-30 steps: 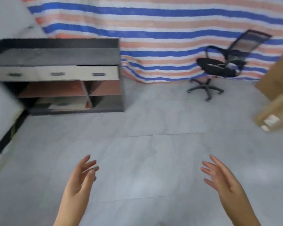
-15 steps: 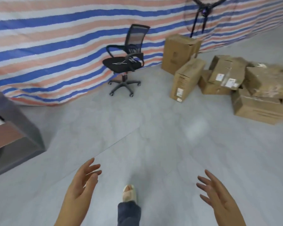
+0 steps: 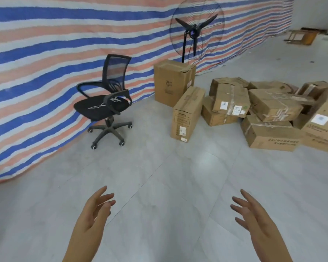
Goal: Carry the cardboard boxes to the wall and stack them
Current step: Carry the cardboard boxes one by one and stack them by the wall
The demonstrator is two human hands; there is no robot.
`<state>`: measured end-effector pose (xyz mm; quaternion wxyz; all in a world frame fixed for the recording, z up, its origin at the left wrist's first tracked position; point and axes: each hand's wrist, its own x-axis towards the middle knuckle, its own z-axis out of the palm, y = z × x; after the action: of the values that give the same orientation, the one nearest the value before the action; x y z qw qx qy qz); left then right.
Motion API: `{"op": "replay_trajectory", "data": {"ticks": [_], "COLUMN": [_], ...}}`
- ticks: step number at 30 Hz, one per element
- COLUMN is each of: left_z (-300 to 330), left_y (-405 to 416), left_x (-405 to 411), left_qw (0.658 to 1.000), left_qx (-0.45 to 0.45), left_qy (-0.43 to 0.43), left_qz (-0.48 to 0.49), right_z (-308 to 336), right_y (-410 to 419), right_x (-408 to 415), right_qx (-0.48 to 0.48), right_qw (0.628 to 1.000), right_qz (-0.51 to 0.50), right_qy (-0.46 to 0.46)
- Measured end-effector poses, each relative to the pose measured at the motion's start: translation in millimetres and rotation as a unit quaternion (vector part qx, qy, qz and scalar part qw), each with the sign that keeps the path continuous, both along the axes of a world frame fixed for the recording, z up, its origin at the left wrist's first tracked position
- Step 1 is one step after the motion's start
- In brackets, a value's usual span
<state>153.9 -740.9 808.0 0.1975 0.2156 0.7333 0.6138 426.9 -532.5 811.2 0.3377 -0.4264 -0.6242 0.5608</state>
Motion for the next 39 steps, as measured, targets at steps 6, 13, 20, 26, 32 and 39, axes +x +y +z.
{"op": "replay_trajectory", "data": {"ticks": [6, 13, 20, 26, 32, 39], "left_z": [-2.5, -17.3, -2.8, -7.7, -22.7, -23.7], "left_y": [101.3, 239.1, 388.8, 478.6, 570.7, 700.8], "left_x": [-49.3, -99.2, -122.4, -155.2, -227.7, -355.7], "left_qw": [0.999, 0.998, 0.999, 0.999, 0.997, 0.995], "left_qx": [-0.001, -0.02, 0.008, 0.006, -0.024, -0.049], "left_qy": [-0.032, -0.049, -0.033, -0.052, -0.066, -0.069], "left_qz": [-0.029, 0.019, -0.008, 0.012, 0.012, -0.053], "right_z": [-17.5, -33.7, -6.9, -9.7, -36.3, -40.8], "right_y": [81.9, 231.5, 402.5, 489.2, 561.4, 675.4], "right_x": [-28.8, -67.1, -111.8, -154.8, -217.3, -320.8], "right_qx": [-0.058, -0.067, 0.0, 0.002, -0.037, -0.071], "right_qw": [0.997, 0.996, 0.999, 0.999, 0.996, 0.994], "right_qz": [-0.056, -0.059, -0.03, -0.005, -0.026, -0.06], "right_qy": [0.014, 0.016, -0.018, -0.049, -0.075, -0.062]}}
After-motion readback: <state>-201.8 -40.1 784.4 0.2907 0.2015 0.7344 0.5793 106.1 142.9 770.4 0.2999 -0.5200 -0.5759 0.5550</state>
